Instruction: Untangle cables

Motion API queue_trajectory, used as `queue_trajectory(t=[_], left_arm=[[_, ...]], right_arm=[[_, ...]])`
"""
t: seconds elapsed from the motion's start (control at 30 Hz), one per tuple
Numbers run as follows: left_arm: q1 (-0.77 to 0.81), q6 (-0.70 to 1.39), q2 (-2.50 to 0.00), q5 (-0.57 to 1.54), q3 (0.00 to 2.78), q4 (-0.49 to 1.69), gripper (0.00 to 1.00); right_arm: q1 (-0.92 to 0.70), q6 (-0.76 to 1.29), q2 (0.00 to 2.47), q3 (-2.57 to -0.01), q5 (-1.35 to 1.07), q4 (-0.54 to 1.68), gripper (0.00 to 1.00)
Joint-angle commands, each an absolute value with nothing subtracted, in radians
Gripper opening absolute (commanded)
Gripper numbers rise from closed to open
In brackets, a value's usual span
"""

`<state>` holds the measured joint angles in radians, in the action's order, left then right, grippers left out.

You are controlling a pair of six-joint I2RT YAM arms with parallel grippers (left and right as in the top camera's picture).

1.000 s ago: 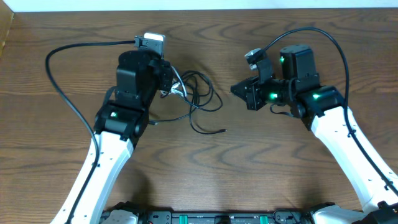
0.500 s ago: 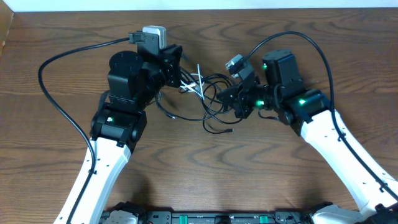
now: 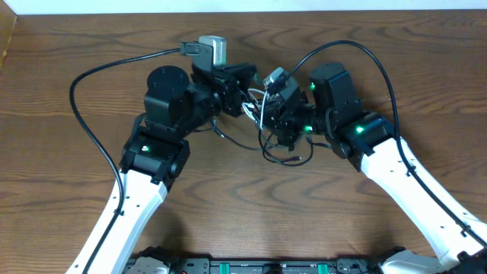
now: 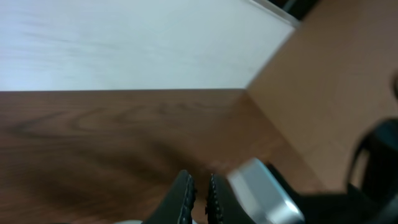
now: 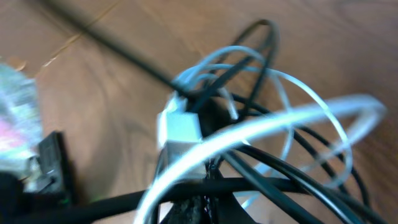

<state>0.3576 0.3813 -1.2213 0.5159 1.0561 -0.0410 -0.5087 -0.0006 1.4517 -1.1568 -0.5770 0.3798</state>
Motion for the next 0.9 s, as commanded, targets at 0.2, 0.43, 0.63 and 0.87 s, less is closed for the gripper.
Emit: queue_trajectory(t=[0.2, 0.43, 0.63, 0.87], left_arm=[[0.371, 0.406, -1.208, 0.65, 1.084, -0.168, 0.08], [0.359, 0.336, -1.208, 0.452, 1.084, -0.167, 0.08], [0.357, 0.311, -1.208, 0.05, 1.084, -0.057, 0.08], [0.358, 0.335, -1.208, -0.049, 1.084, -0.011, 0.08]], right_arm=[[-0.516, 0.229, 1.461, -1.177, -0.104, 0.413, 0.01], [-0.51, 0.324, 1.461, -1.177, 0.034, 0.477, 0.01], [-0.476, 0.33, 1.461, -1.177, 0.053, 0.559, 0.01], [-0.402, 0.374, 1.461, -1.177, 0.069, 0.635, 0.01]])
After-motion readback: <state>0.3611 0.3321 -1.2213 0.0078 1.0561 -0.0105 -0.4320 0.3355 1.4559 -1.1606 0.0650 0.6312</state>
